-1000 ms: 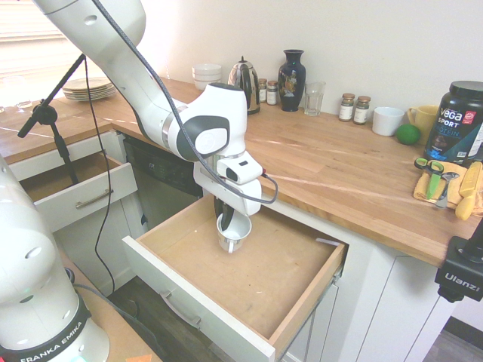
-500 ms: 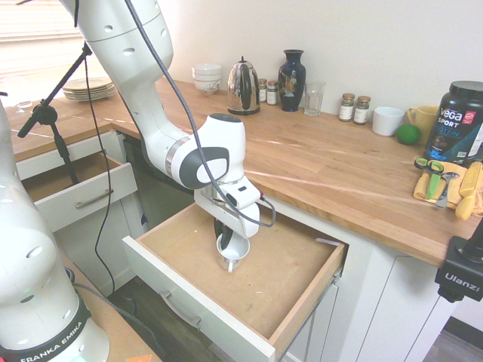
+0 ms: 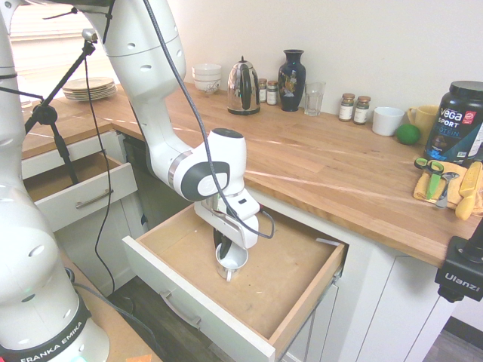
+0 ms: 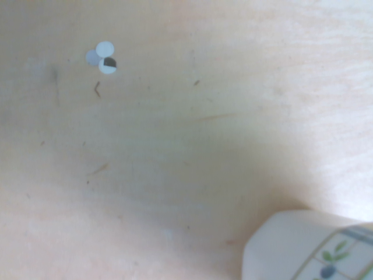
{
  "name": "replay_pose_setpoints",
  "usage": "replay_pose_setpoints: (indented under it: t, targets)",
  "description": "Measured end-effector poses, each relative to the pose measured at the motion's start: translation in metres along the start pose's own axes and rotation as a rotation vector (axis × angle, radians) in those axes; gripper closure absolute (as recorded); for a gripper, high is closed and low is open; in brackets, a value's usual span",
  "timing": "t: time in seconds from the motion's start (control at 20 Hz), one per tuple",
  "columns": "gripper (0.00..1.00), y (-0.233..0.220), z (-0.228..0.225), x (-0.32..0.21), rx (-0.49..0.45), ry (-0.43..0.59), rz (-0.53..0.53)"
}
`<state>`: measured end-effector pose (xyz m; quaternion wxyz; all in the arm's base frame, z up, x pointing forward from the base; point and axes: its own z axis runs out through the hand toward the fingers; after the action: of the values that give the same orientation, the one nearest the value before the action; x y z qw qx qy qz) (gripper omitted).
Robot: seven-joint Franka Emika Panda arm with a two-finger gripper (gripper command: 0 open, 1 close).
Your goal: Put mug in the drawer
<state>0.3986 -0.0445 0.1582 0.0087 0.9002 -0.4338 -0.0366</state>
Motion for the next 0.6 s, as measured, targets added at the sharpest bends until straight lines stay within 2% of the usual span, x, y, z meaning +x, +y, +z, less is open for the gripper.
replay_pose_setpoints:
  t: [0.6]
  targets:
    - [1.00,-0.021,0.016,0.015,0.000,-0.008,-0.007]
